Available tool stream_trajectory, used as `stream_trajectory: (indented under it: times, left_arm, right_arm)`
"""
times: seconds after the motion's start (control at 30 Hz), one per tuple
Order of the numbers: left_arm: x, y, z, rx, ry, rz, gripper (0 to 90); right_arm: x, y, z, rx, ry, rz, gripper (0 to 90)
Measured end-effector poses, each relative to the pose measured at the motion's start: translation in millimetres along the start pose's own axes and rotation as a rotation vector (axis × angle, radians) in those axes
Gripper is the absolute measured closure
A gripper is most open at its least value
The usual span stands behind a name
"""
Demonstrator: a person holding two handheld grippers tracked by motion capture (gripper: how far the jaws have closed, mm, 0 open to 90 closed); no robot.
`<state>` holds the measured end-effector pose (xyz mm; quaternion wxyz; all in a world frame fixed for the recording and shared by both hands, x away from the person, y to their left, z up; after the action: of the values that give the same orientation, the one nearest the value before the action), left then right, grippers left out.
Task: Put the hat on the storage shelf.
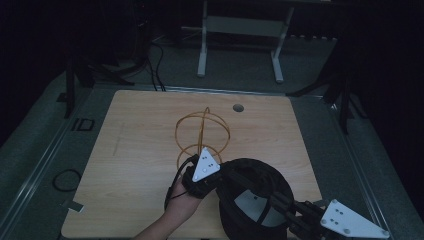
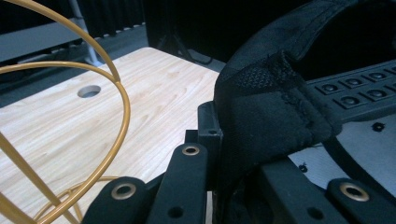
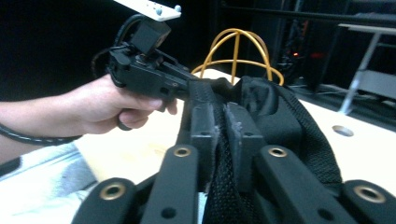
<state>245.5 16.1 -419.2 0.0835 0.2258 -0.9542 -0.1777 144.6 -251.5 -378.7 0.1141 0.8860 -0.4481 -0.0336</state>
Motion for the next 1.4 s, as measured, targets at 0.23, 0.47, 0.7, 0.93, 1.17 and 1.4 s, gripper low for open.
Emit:
stream_trajectory:
  times: [0.23,0.47,0.7,0.93,1.17,1.4]
  left_arm:
    - [0.3,1.5,-2.3,0.019,0.007,0.018,89.3]
    - [7.5,7.2,-9.5,0.035,-0.029,0.039,89.3]
    - [17.0,21.4,-26.6,0.072,-0.067,0.064,89.3]
    - [21.0,38.0,-48.2,0.103,-0.108,0.073,89.2]
    - [24.1,52.7,-67.5,0.129,-0.151,0.098,89.2]
    - [23.9,53.4,-68.9,0.136,-0.142,0.145,89.2]
  right_arm:
    - [10.1,2.9,0.8,0.002,-0.048,0.016,76.6]
    - [33.2,10.8,-2.7,-0.011,-0.059,0.096,64.4]
    - [49.6,12.7,-5.5,-0.042,-0.046,0.113,54.4]
    - [46.7,5.1,-4.0,-0.084,0.007,0.061,39.4]
    - [44.1,-2.1,-10.8,-0.095,0.067,0.009,31.6]
    - [46.0,-12.2,-21.4,-0.086,0.106,-0.058,32.5]
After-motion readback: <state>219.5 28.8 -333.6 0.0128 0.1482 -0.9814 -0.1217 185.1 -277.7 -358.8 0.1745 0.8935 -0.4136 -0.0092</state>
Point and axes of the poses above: each handheld gripper's, and its own axes: y roughly backward along the jaws, z roughly out of its underside, x roughly to its right, the point moved 1 cm from there along -y, roughly forward along the jaws, and after that the axes turned 13 degrees about z, right-handed, at the moved point
